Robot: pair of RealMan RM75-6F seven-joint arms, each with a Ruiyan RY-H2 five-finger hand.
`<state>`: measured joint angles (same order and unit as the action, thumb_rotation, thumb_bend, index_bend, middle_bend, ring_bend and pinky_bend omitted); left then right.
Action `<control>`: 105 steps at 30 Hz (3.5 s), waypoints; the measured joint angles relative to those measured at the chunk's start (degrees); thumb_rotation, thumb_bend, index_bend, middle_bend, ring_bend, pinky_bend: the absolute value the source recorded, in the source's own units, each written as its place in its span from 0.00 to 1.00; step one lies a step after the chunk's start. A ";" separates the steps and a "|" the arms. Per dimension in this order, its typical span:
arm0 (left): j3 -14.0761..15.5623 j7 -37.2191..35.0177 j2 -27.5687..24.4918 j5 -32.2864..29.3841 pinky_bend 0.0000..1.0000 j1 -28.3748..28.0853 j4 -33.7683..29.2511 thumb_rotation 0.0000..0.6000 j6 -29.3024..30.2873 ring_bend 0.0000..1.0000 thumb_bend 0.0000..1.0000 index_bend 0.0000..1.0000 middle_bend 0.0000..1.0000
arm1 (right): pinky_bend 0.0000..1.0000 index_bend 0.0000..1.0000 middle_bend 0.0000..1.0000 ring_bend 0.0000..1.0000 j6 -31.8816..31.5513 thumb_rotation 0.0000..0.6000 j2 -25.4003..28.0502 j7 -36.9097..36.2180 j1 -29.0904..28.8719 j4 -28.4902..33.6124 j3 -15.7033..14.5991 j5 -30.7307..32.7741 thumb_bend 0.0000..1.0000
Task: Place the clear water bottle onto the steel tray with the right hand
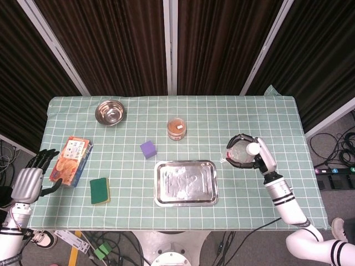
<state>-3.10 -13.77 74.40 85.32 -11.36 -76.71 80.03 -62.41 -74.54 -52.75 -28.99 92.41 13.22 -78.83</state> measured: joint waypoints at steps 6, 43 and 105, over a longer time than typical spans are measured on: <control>-0.26 -0.08 -0.12 -0.01 0.19 -0.15 -0.08 1.00 0.08 0.11 0.32 0.19 0.21 | 0.42 0.77 0.58 0.39 4.15 1.00 -1.98 -1.03 0.13 -10.09 -1.23 0.46 0.17; 0.30 -0.50 0.26 -0.20 0.19 0.62 0.21 1.00 -0.07 0.11 0.32 0.19 0.21 | 0.42 0.77 0.58 0.39 2.92 1.00 -1.70 3.90 -0.88 -3.72 -0.27 0.67 0.17; -0.06 -0.30 -1.55 -0.75 0.19 1.44 -1.31 1.00 0.42 0.11 0.32 0.18 0.21 | 0.00 0.00 0.00 0.00 -10.95 1.00 10.30 69.62 2.45 4.97 -13.34 7.98 0.00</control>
<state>-3.16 -14.07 72.85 84.57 -9.92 -78.03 80.45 -73.36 -64.25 16.87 -26.54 97.38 -0.12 -70.85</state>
